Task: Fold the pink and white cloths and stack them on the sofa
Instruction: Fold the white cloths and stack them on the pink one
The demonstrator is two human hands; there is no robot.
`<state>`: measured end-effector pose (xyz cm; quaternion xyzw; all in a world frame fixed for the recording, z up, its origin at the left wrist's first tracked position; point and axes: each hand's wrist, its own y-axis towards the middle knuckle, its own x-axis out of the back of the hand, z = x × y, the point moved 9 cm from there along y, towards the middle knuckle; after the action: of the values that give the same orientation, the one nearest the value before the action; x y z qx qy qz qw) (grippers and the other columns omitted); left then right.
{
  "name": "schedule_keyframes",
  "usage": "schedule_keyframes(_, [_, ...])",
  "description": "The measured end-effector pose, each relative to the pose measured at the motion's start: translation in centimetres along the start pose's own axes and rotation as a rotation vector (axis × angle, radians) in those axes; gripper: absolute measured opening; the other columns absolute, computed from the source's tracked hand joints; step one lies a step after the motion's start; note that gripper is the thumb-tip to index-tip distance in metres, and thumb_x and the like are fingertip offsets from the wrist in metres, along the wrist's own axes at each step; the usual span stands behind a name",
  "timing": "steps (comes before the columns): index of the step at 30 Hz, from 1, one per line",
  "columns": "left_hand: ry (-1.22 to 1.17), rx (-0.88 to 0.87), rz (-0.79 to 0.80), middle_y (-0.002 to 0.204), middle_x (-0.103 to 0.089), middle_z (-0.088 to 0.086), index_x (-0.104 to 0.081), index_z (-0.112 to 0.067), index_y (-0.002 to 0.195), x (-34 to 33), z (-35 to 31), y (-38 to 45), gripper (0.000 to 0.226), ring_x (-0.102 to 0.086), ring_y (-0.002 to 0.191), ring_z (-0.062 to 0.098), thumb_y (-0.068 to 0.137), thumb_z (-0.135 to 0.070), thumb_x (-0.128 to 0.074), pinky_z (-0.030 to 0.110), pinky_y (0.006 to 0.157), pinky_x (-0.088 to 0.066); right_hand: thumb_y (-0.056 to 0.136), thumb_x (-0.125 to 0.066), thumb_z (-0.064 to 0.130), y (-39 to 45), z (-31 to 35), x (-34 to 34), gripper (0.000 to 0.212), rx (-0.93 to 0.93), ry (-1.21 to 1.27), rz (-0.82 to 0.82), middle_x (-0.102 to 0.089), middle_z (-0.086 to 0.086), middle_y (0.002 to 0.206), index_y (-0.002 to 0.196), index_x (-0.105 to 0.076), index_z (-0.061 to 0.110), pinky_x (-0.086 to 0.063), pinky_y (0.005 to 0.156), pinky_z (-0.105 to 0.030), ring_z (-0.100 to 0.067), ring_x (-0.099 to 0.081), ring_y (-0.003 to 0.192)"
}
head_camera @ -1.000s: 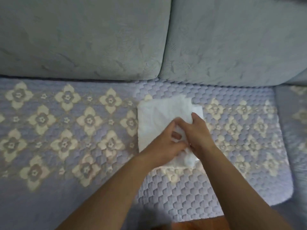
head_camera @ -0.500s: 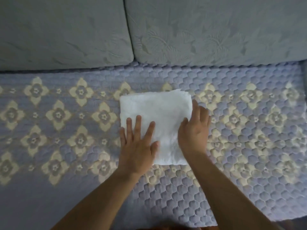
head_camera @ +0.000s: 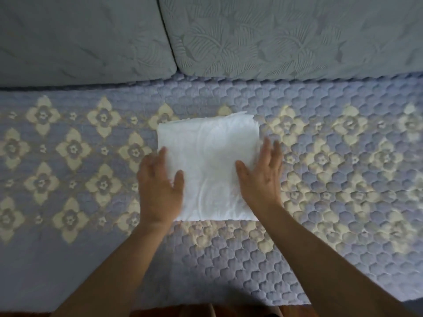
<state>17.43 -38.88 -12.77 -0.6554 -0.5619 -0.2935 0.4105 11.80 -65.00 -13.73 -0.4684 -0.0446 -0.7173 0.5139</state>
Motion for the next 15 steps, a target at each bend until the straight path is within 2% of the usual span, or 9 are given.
schedule_keyframes(1, [-0.221, 0.178, 0.024, 0.119, -0.059, 0.011, -0.054, -0.015, 0.129, 0.3, 1.8, 0.2, 0.044, -0.058, 0.112, 0.034, 0.09, -0.031, -0.064, 0.039, 0.086, -0.055, 0.09, -0.062, 0.05, -1.0, -1.1, 0.3, 0.09, -0.124, 0.079, -0.012, -0.01, -0.001, 0.161, 0.157, -0.005, 0.029, -0.026, 0.116, -0.048, -0.026, -0.015, 0.148])
schedule_keyframes(2, [-0.381, 0.349, 0.077, 0.106, -0.061, 0.002, -0.055, -0.015, 0.121, -0.2, 3.2, -0.1, 0.035, -0.062, 0.101, 0.027, 0.09, -0.028, -0.065, 0.029, 0.074, -0.053, 0.085, -0.066, 0.051, -2.2, -2.1, 0.1, 0.094, -0.227, 0.102, 0.004, -0.021, -0.003, 0.155, 0.156, -0.01, 0.027, -0.032, 0.114, -0.049, -0.026, -0.024, 0.142])
schedule_keyframes(3, [-0.441, 0.457, 0.163, 0.101, -0.062, -0.005, -0.055, -0.017, 0.12, -0.9, 3.8, -0.6, 0.034, -0.064, 0.096, 0.021, 0.09, -0.028, -0.067, 0.025, 0.071, -0.05, 0.082, -0.07, 0.053, -3.3, -2.7, -0.2, 0.094, -0.3, 0.105, 0.031, -0.029, -0.004, 0.148, 0.153, -0.016, 0.024, -0.039, 0.109, -0.049, -0.028, -0.033, 0.136])
schedule_keyframes(5, [-0.544, 0.57, 0.382, 0.11, -0.067, -0.008, -0.056, -0.02, 0.128, -2.2, 3.7, -2.1, 0.043, -0.066, 0.097, 0.015, 0.09, -0.031, -0.072, 0.031, 0.08, -0.055, 0.08, -0.075, 0.049, -4.5, -3.4, -0.9, 0.084, -0.414, 0.162, 0.105, -0.041, -0.003, 0.136, 0.144, -0.028, 0.021, -0.049, 0.091, -0.043, -0.026, -0.048, 0.117])
schedule_keyframes(7, [-0.76, 0.682, 0.579, 0.119, -0.072, -0.001, -0.061, -0.018, 0.129, -2.7, 3.0, -4.6, 0.043, -0.071, 0.102, 0.019, 0.089, -0.025, -0.074, 0.036, 0.086, -0.057, 0.08, -0.081, 0.037, -5.0, -4.6, -1.0, 0.07, -0.587, 0.409, 0.205, -0.056, -0.002, 0.125, 0.134, -0.042, 0.015, -0.057, 0.081, -0.042, -0.023, -0.059, 0.103])
schedule_keyframes(9, [-0.978, 0.828, 0.691, 0.123, -0.071, 0.005, -0.062, -0.012, 0.13, -1.7, 1.9, -7.6, 0.046, -0.07, 0.109, 0.025, 0.087, -0.022, -0.074, 0.038, 0.086, -0.059, 0.077, -0.087, 0.027, -7.1, -4.4, -0.5, 0.061, -0.759, 0.709, 0.392, -0.07, -0.009, 0.116, 0.125, -0.057, 0.004, -0.06, 0.086, -0.047, -0.029, -0.07, 0.099])
schedule_keyframes(11, [-1.125, 0.97, 0.757, 0.127, -0.069, 0.011, -0.059, -0.009, 0.133, 0.4, -0.2, -11.1, 0.053, -0.066, 0.117, 0.031, 0.084, -0.023, -0.075, 0.044, 0.091, -0.058, 0.074, -0.088, 0.02, -11.1, -3.4, 2.1, 0.06, -0.824, 0.816, 0.504, -0.074, -0.013, 0.112, 0.125, -0.062, 0.002, -0.059, 0.088, -0.05, -0.033, -0.072, 0.1])
schedule_keyframes(13, [-1.236, 1.072, 0.817, 0.133, -0.064, 0.018, -0.056, -0.005, 0.136, 3.0, -3.4, -15.4, 0.054, -0.059, 0.124, 0.038, 0.087, -0.02, -0.072, 0.054, 0.105, -0.047, 0.076, -0.086, 0.019, -15.8, -3.0, 5.9, 0.055, -0.878, 0.846, 0.48, -0.074, -0.014, 0.112, 0.124, -0.063, 0.004, -0.059, 0.087, -0.05, -0.034, -0.072, 0.102])
schedule_keyframes(15, [-1.305, 1.113, 0.888, 0.132, -0.062, 0.024, -0.055, 0.002, 0.136, 5.4, -7.4, -19.2, 0.058, -0.06, 0.122, 0.04, 0.084, -0.017, -0.071, 0.056, 0.106, -0.045, 0.08, -0.082, 0.019, -20.2, -3.1, 9.9, 0.049, -0.933, 0.905, 0.438, -0.074, -0.016, 0.112, 0.123, -0.063, 0.004, -0.06, 0.084, -0.047, -0.034, -0.071, 0.102])
